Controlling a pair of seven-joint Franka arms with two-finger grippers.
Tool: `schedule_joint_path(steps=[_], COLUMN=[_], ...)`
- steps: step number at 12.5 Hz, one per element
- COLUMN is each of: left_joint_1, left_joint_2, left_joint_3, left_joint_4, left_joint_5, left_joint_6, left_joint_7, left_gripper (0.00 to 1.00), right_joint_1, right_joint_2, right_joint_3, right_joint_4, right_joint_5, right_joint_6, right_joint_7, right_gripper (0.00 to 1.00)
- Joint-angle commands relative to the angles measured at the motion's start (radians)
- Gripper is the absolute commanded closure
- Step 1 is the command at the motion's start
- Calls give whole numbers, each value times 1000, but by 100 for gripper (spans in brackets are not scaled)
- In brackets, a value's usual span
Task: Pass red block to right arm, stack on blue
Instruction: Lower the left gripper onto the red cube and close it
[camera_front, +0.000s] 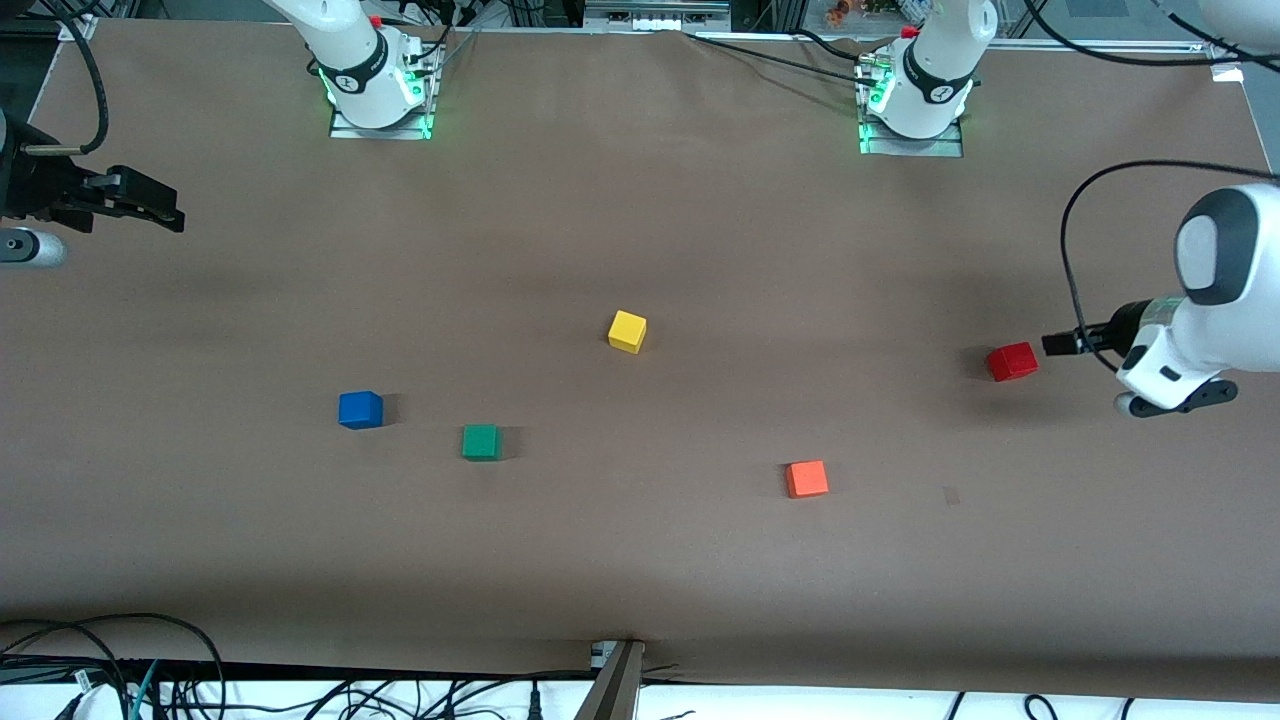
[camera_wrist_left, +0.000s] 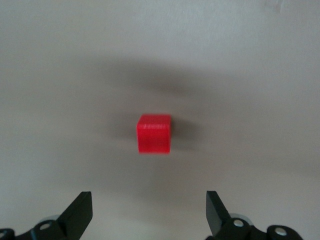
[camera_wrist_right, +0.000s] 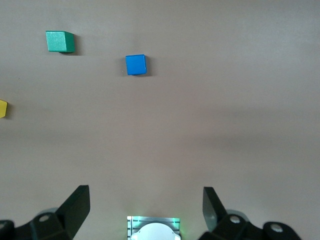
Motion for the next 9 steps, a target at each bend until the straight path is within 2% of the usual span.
schedule_joint_path(steps=[1,3,5,9], left_joint_1=[17,24,24,34], left_joint_2=[-29,-27,15,39], left_joint_3=[-12,-12,-12,-10], left_joint_4=[-202,-312,-341,-355], left_joint_5=[3,4,10,21], left_joint_6=[272,423,539,565], left_joint_7=[32,50,62,108], left_gripper=[0,0,0,0], right_joint_1=[-6,-4,-6,-4], right_joint_2=[5,5,5,5], right_joint_3=[4,3,4,3], right_joint_4=[20,20,20,20], right_joint_5=[-1,-1,1,1], right_joint_6=[-13,-12,-12,-12], right_joint_7=[-12,-12,-12,-10], right_gripper=[0,0,0,0])
